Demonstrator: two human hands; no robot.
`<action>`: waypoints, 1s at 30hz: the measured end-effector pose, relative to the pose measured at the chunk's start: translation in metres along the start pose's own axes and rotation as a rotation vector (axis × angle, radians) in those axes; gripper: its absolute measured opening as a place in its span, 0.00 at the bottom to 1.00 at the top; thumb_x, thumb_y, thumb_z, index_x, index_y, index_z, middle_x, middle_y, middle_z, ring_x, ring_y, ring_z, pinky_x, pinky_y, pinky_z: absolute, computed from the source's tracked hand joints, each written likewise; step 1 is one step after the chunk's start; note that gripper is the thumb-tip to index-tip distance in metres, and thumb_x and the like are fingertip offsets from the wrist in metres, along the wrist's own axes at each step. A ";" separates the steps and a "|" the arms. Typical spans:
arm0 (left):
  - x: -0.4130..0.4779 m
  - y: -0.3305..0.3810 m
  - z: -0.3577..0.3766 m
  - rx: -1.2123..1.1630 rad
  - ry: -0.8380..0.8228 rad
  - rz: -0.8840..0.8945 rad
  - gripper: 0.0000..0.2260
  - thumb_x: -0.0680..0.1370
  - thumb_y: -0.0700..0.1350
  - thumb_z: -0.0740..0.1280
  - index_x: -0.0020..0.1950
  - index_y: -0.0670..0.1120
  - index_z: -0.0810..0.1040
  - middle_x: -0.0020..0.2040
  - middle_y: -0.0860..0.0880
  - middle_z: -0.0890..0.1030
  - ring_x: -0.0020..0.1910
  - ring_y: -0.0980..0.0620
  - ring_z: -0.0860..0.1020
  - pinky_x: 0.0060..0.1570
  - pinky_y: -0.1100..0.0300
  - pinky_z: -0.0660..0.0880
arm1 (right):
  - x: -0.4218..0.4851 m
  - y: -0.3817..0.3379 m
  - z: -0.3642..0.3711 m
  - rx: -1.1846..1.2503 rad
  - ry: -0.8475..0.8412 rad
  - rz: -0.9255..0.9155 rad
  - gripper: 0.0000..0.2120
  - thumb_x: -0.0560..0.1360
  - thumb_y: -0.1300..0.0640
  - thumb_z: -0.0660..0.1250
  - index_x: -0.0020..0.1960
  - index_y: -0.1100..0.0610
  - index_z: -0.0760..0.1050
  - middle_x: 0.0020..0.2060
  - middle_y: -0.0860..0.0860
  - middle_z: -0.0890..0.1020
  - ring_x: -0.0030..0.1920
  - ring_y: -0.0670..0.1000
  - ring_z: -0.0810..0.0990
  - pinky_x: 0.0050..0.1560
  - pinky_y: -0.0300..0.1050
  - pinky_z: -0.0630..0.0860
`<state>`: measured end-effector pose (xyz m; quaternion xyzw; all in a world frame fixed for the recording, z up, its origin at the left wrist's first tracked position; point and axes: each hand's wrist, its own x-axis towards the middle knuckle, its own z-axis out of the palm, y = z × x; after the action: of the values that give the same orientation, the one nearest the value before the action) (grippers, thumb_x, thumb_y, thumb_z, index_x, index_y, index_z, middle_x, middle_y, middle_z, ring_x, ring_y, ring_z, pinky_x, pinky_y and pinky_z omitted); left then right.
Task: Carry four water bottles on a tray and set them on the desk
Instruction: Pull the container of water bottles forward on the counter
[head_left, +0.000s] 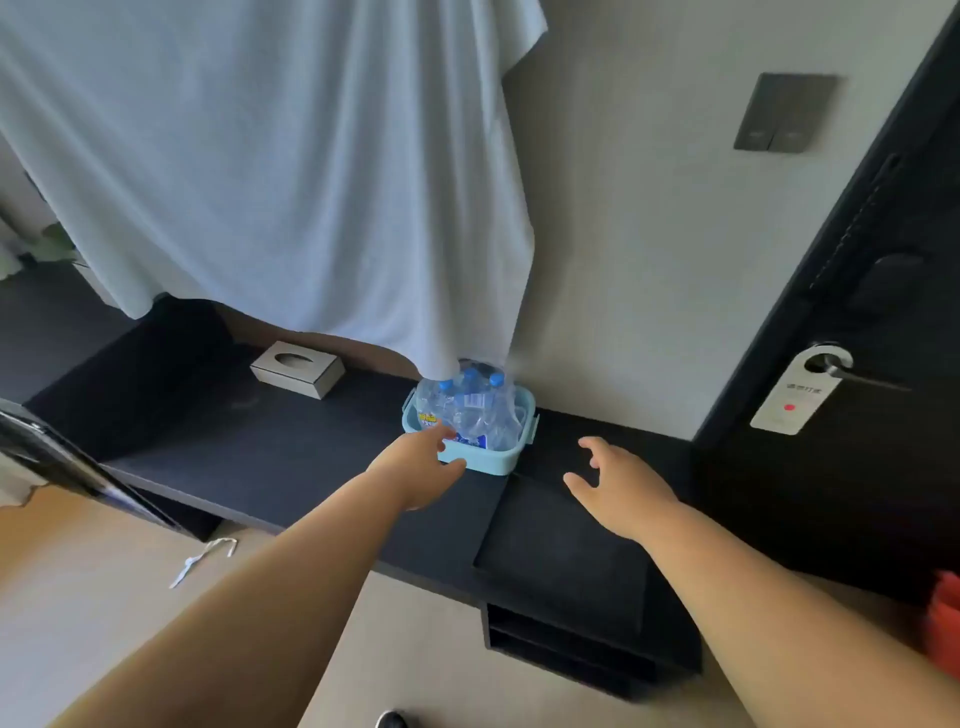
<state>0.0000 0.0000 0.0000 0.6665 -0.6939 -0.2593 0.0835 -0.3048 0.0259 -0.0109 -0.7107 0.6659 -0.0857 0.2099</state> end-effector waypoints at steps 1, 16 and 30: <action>0.002 -0.001 -0.001 0.004 -0.005 -0.009 0.25 0.74 0.63 0.63 0.72 0.62 0.68 0.61 0.59 0.77 0.45 0.59 0.80 0.44 0.58 0.80 | 0.005 -0.003 0.001 0.003 -0.015 0.005 0.33 0.79 0.35 0.61 0.80 0.45 0.60 0.68 0.47 0.76 0.61 0.49 0.79 0.57 0.50 0.79; 0.147 -0.080 -0.026 0.177 -0.134 -0.010 0.26 0.75 0.61 0.62 0.72 0.59 0.69 0.60 0.55 0.80 0.50 0.52 0.81 0.47 0.52 0.81 | 0.143 -0.042 0.058 -0.083 -0.152 0.066 0.33 0.79 0.34 0.60 0.79 0.46 0.59 0.67 0.47 0.76 0.64 0.50 0.76 0.58 0.48 0.78; 0.227 -0.158 0.022 0.275 -0.223 0.038 0.25 0.74 0.65 0.59 0.69 0.61 0.70 0.56 0.54 0.81 0.53 0.50 0.79 0.44 0.52 0.78 | 0.210 -0.052 0.132 -0.012 -0.177 0.257 0.31 0.79 0.34 0.58 0.78 0.47 0.63 0.67 0.47 0.75 0.64 0.50 0.76 0.56 0.47 0.78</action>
<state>0.1073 -0.2104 -0.1457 0.6256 -0.7402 -0.2328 -0.0812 -0.1840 -0.1552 -0.1412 -0.6256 0.7309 0.0089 0.2727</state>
